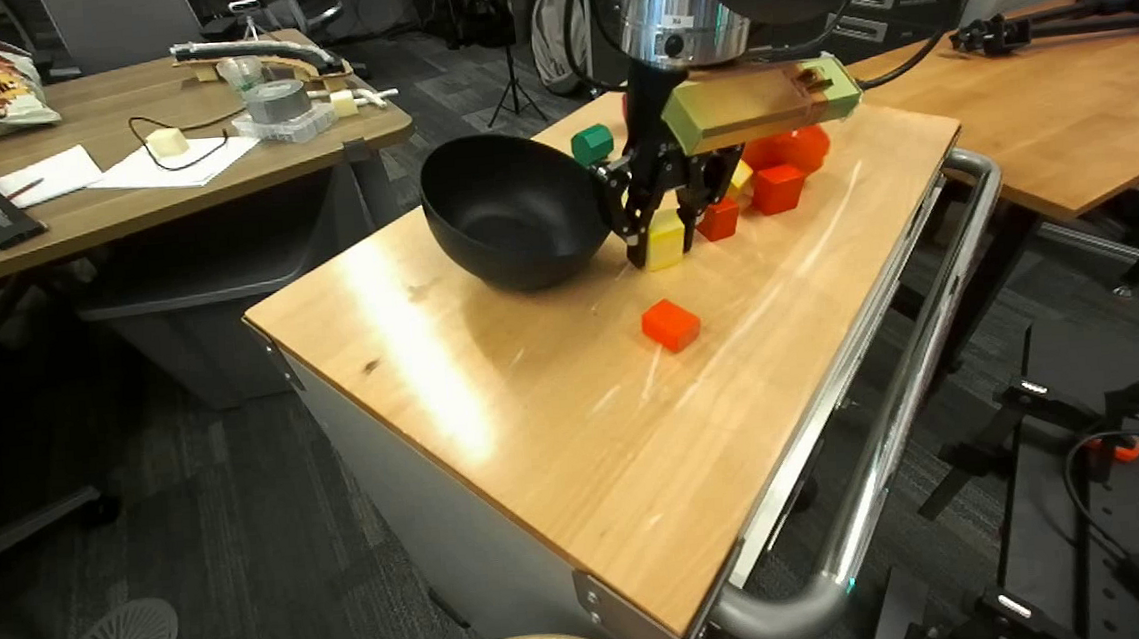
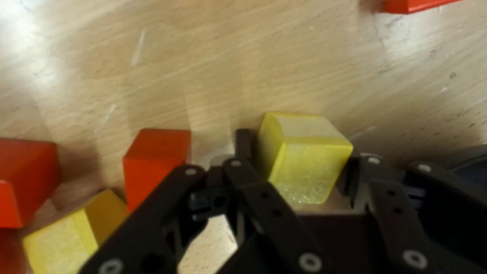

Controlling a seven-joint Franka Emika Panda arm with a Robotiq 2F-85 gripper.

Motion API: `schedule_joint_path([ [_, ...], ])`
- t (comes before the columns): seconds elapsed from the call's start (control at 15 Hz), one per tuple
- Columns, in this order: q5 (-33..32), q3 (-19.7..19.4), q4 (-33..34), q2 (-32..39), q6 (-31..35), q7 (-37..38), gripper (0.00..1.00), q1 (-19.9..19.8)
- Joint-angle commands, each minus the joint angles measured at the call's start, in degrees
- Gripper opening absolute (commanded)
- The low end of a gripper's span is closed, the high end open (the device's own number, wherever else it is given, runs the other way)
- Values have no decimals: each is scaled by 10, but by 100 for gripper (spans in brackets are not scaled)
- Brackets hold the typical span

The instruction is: Put all the colored objects on the table in the bowl except the apple- move it backward

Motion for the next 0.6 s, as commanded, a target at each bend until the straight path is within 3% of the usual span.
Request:
schedule_joint_path([
  [0.0, 28, -1, 18, -5, -22, -37, 23, 1],
  [0.07, 33, 1, 18, -10, -25, -45, 15, 1],
  [0.13, 35, 2, 16, -18, -30, -52, 13, 2],
  [0.53, 73, 28, -5, -106, -29, -118, 13, 14],
])
